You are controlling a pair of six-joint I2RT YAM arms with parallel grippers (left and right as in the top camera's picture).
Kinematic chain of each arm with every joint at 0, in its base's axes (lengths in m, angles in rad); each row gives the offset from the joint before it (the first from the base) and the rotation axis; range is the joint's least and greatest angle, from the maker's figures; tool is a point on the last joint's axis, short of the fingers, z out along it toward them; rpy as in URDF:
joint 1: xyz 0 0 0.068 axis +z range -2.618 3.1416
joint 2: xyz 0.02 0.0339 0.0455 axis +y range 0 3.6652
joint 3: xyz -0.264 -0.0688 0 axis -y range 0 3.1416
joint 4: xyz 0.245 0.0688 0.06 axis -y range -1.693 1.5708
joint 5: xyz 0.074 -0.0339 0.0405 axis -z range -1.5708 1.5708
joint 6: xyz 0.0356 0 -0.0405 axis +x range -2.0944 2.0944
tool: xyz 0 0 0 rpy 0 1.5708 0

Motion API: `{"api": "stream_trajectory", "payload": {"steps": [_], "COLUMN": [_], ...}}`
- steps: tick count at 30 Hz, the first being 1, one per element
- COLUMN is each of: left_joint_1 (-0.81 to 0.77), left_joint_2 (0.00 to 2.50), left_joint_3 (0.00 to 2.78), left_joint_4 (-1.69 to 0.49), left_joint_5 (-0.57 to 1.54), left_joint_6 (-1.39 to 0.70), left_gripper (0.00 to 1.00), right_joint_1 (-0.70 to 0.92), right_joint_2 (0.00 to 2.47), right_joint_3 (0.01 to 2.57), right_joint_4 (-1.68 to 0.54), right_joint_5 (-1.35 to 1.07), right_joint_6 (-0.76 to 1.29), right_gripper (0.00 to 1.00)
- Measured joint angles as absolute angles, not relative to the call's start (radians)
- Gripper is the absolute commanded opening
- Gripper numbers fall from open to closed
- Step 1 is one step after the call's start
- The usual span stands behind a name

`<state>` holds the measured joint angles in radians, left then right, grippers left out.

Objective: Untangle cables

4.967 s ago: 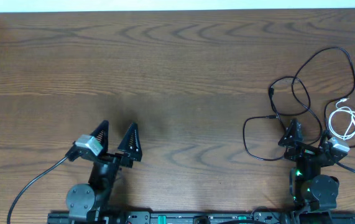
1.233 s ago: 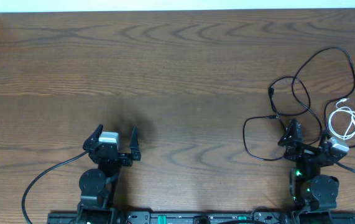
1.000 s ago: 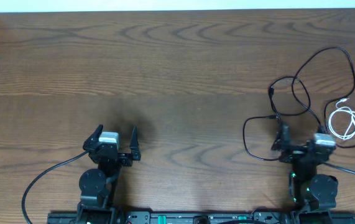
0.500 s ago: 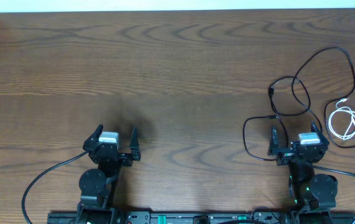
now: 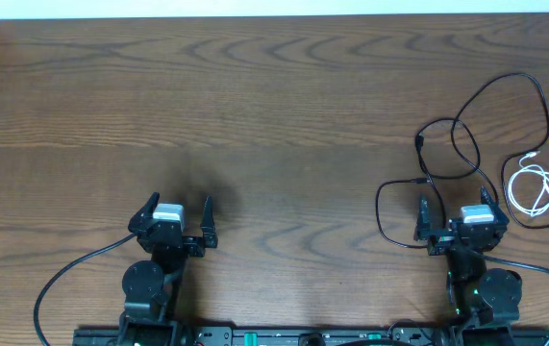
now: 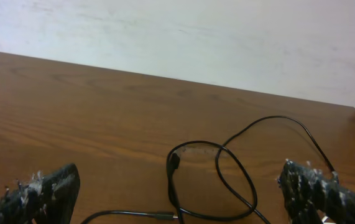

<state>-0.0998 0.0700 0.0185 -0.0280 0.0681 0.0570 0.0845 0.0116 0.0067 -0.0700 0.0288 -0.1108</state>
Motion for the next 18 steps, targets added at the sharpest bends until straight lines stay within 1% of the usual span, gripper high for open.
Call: {"api": "stream_trajectory", "payload": {"steps": [6, 14, 18], "left_joint_1": [-0.096, 0.007, 0.020], "left_joint_2": [0.070, 0.012, 0.011], "left_joint_3": [0.019, 0.019, 0.019], "left_joint_4": [-0.028, -0.028, -0.028], "left_joint_5": [0.068, 0.067, 0.064], "left_joint_6": [0.057, 0.057, 0.057], "left_gripper": [0.98, 0.98, 0.98], "right_joint_1": [0.084, 0.084, 0.084], "right_joint_2": [0.012, 0.012, 0.012], "right_joint_3": [0.007, 0.007, 0.007], "right_joint_4": [-0.070, -0.070, -0.070], "right_joint_5": [0.028, 0.028, 0.028], "right_joint_6": [-0.111, -0.113, -0.113], "right_gripper": [0.99, 0.99, 0.99]}}
